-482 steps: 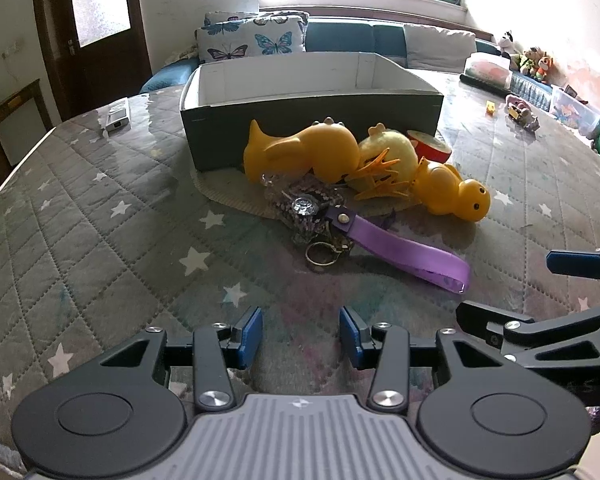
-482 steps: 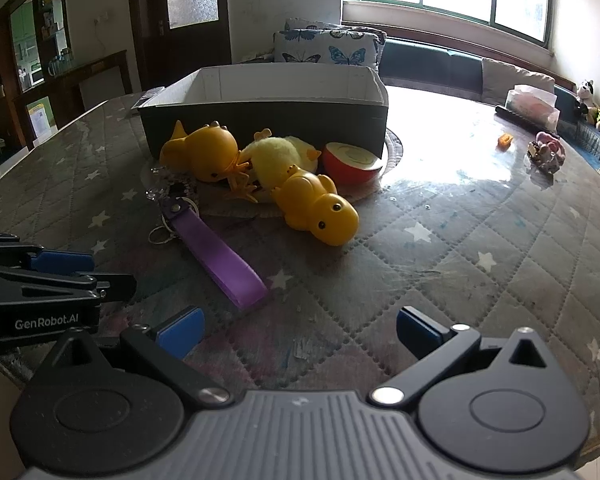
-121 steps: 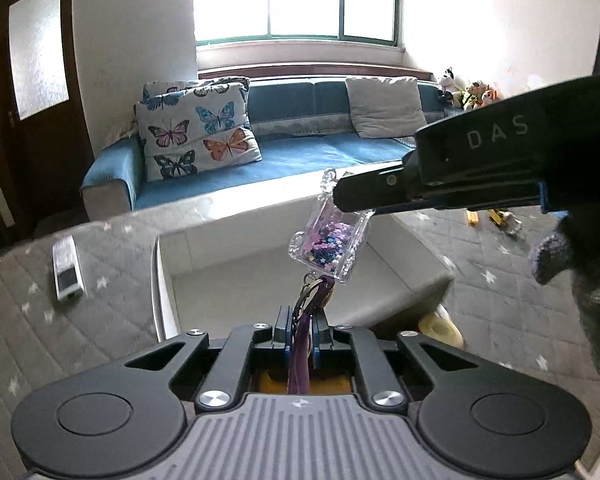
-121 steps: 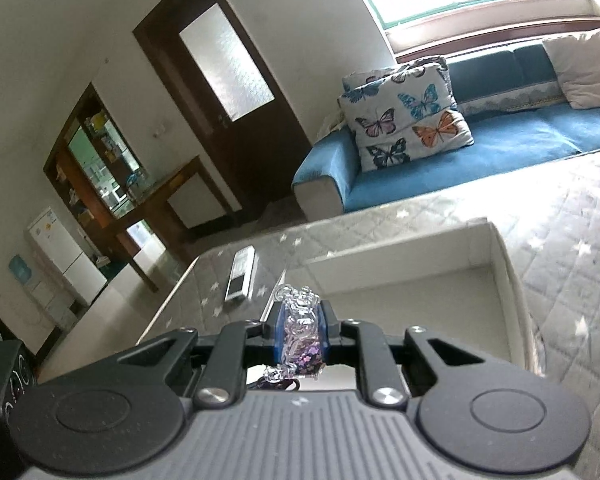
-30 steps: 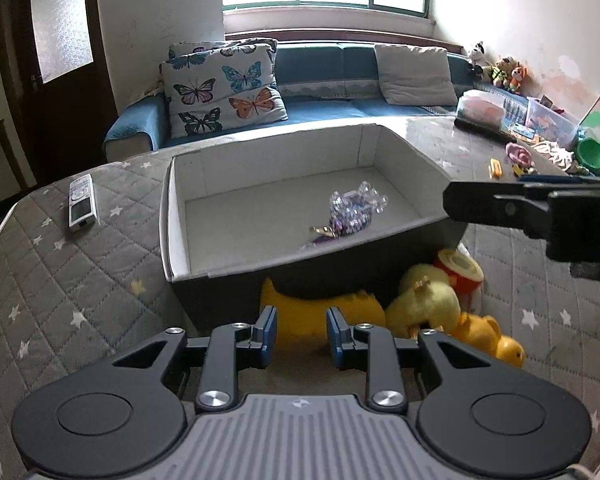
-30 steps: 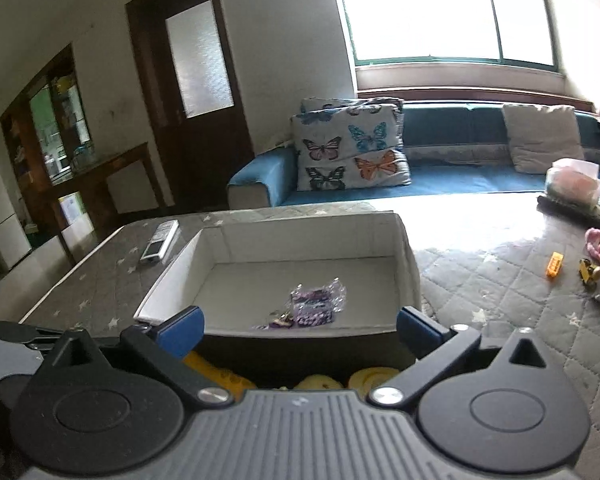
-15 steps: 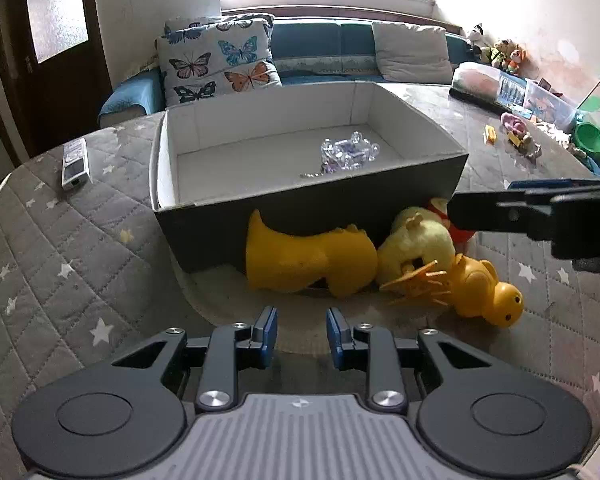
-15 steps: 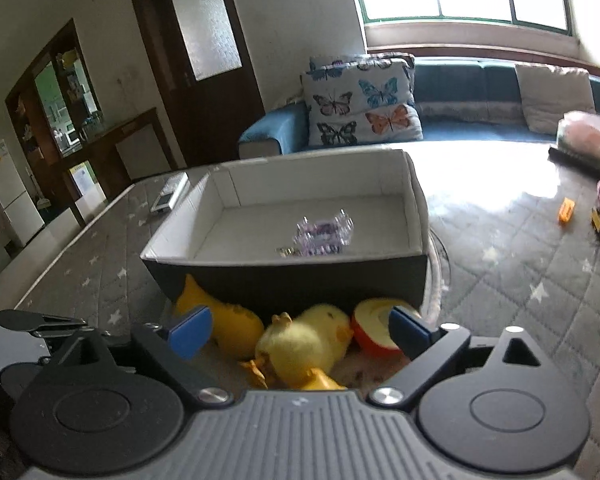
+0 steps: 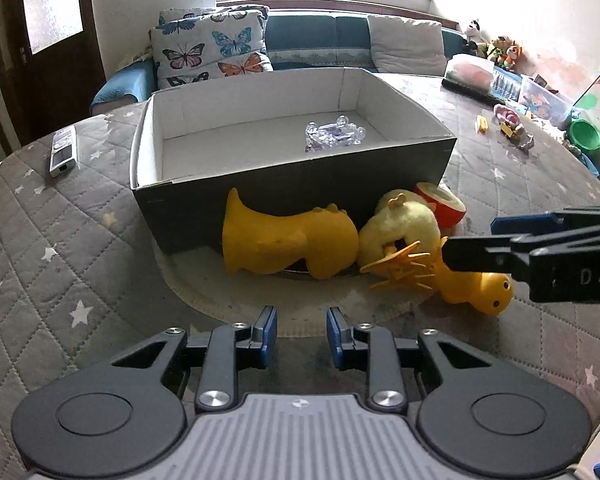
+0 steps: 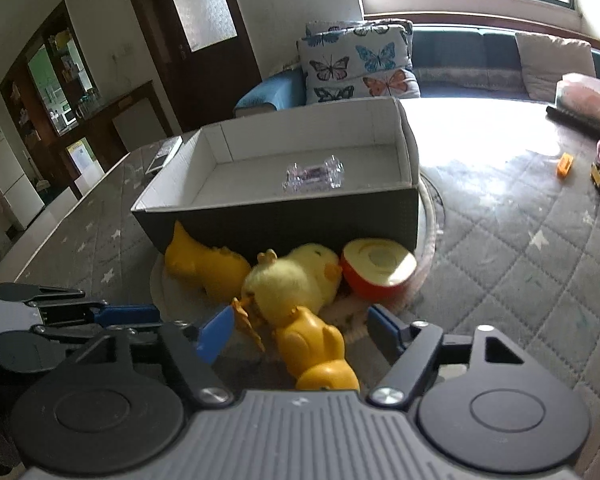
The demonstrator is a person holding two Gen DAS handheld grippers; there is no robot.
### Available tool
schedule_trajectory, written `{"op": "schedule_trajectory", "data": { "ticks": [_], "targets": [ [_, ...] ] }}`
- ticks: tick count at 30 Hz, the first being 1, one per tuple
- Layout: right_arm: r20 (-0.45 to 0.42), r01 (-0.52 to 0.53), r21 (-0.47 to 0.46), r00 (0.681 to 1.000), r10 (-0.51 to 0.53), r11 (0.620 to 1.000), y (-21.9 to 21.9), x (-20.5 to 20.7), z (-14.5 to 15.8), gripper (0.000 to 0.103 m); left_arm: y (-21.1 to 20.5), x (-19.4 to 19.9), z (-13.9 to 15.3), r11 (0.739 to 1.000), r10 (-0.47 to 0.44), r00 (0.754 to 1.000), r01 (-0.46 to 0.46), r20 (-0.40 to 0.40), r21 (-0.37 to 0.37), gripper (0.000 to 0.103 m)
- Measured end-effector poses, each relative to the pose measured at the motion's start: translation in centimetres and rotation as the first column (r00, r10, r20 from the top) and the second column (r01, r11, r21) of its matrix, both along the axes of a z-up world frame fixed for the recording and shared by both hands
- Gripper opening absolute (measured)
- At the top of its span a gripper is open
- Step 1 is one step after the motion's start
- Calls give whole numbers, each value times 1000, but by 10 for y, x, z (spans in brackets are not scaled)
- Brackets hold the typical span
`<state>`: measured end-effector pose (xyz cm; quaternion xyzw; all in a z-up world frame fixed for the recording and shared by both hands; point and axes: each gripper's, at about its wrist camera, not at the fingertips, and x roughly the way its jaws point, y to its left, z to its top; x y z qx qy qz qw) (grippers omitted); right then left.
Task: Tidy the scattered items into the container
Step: 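Move the right tool down toward the yellow rubber duck beside the box, then close the right tool on the yellow rubber duck and lift it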
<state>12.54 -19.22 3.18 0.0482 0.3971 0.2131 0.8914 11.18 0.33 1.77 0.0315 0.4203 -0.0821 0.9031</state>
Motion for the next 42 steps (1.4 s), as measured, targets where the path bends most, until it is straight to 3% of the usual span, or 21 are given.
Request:
{"op": "schedule_trajectory", "data": {
  "ticks": [6,13,27,30,42],
  "targets": [
    [-52,-19,2,998,19,1000,1,-2,-9,62,-3,0,-1,1000,-7,1000,7,-5,1,30],
    [-106,-65,54,992,70,996,5,-8,-9,59,-7,-3,1,1000,-31,1000,31,0,-1,30],
    [-186,-41,95,981,58,995,-1,13,-14,48,-37,-22,7,980,-166,986,163,-16,-116,30],
    [-222,-21,96,974,42,995,-1,17,-20,32,-46,-27,8,971,-194,981,189,-21,-148,30],
    [-299,119,168,952,-64,979,-8,6,-26,31,-62,-30,4,970,-174,983,160,-61,-185,31]
  ]
}}
